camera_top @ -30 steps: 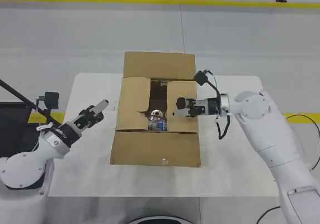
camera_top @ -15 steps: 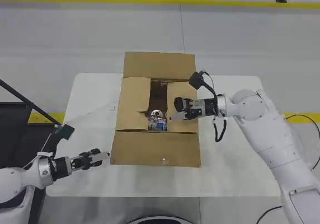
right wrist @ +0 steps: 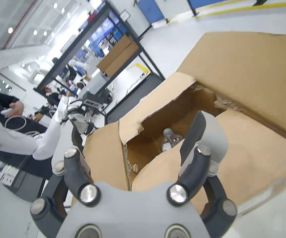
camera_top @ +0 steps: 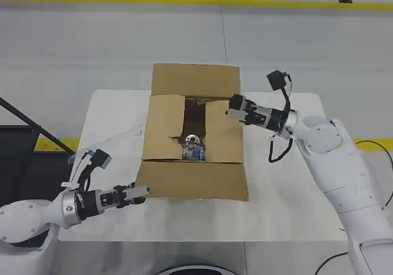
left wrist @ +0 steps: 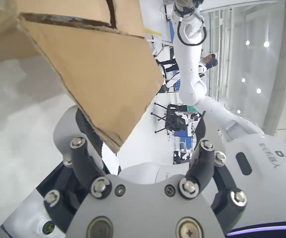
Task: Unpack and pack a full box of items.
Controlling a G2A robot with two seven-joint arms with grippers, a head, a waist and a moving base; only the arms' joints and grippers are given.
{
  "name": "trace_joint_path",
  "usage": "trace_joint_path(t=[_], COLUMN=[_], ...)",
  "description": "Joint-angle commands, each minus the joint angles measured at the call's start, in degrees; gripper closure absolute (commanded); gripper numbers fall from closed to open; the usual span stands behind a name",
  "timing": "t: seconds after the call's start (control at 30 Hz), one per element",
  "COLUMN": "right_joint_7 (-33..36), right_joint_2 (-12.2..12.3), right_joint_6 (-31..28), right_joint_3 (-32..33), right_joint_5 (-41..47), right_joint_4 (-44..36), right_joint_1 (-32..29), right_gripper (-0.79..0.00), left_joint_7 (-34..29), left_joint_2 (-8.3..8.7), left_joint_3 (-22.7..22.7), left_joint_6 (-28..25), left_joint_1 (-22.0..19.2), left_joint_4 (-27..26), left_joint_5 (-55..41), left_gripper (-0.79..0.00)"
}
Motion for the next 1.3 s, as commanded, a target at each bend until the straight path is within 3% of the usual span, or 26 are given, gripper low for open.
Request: trace_joint_path(t=[0.0,0.17,0.33,0.47,0.73,1.13,1.27], right_joint_7=[-2.7,-10.2,-12.8,-14.1,-14.0,-10.8,-7.6], right_joint_2=[-0.1,-1.1,-2.9,-4.5,-7.9,-13.1,-14.2], right_joint_6=[2.4,9.0,10.5,10.2,8.4,6.1,2.8], right_joint_3=[0.4,-0.4,-2.8,-4.7,-8.3,-11.9,-11.1], right_joint_5=[-0.1,-3.3,-1.9,-0.6,1.1,3.8,7.8], right_joint_4=[1.1,6.2,13.4,19.6,29.2,39.3,41.9], right_joint_1=[-0.1,2.0,5.2,8.0,12.7,18.1,19.2], right_gripper=[-0.785,-0.785,-0.785,-0.785,-0.785,-0.785,-0.785], left_joint_7=[0.7,4.6,12.1,18.9,31.4,39.7,41.0], left_joint_2=[0.09,0.22,0.11,0.09,-0.58,-1.05,-1.2], left_joint_3=[-0.1,-0.2,1.4,4.2,11.1,18.3,19.6], left_joint_6=[0.5,1.5,3.0,3.3,8.0,11.3,11.8], left_joint_1=[-0.4,-1.6,-3.4,-5.5,-10.2,-15.5,-16.2], left_joint_4=[-0.4,-1.9,-3.1,-4.1,-2.4,2.4,2.9], left_joint_5=[-1.7,-3.8,-3.9,2.0,3.8,11.0,11.4], left_gripper=[-0.785,-0.785,-0.785,-0.785,-0.785,-0.785,-0.785])
